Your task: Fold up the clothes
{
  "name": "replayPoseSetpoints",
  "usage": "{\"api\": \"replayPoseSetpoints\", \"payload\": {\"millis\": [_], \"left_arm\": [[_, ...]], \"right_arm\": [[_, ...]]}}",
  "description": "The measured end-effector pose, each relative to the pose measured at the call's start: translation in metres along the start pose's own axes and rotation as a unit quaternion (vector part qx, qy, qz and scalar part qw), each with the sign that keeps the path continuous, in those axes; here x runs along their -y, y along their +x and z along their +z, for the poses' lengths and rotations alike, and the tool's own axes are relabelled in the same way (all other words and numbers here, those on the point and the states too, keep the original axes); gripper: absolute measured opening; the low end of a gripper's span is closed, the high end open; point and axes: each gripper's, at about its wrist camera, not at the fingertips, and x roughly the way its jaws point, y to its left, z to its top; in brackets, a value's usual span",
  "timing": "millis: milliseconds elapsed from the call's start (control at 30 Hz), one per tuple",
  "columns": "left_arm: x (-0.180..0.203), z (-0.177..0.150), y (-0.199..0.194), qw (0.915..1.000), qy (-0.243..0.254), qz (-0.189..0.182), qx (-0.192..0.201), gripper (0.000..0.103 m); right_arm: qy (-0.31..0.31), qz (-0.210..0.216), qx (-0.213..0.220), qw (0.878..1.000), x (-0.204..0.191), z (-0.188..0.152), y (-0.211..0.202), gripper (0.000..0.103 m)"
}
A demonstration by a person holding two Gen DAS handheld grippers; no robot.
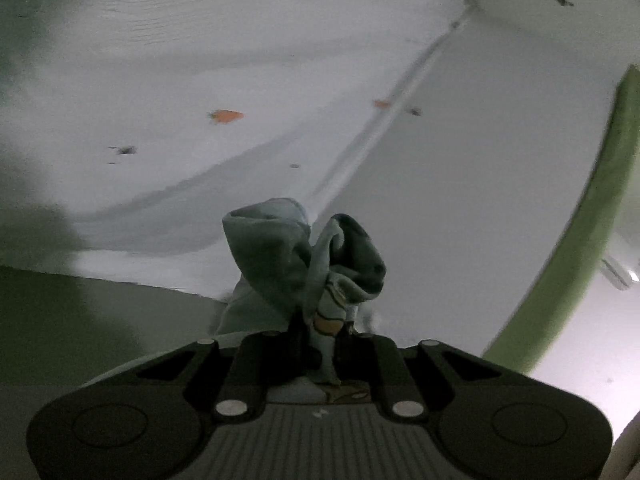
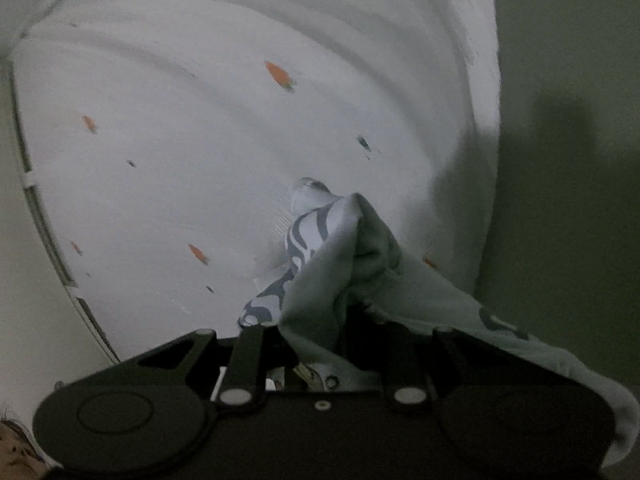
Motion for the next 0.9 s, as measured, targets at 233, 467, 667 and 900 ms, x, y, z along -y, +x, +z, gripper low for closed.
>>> {"api": "replayPoseSetpoints", "payload": {"millis": [233,467,667,900], "left_arm": [[0.037,0.002,0.046,0.9974,0.012,-0.068,-0.02,0.014],[0.079,-0.008,0.113,0.9947,0.017,-0.096,-0.033,0.014],[0.118,-0.021,0.195,0.9966,0.018,-0.078,-0.019,0.014],[0.171,-0.023,0.308,0.9968,0.037,-0.062,-0.036,0.014]], "right_arm": [[-0.031,0.019,0.071,0.997,-0.034,0.016,-0.062,0.023],[-0.03,0.038,0.115,0.992,-0.044,0.066,-0.102,0.023],[-0.02,0.051,0.104,0.993,-0.05,0.146,-0.137,0.023],[0.012,0.074,0.111,0.991,-0.057,0.24,-0.182,0.023]]}}
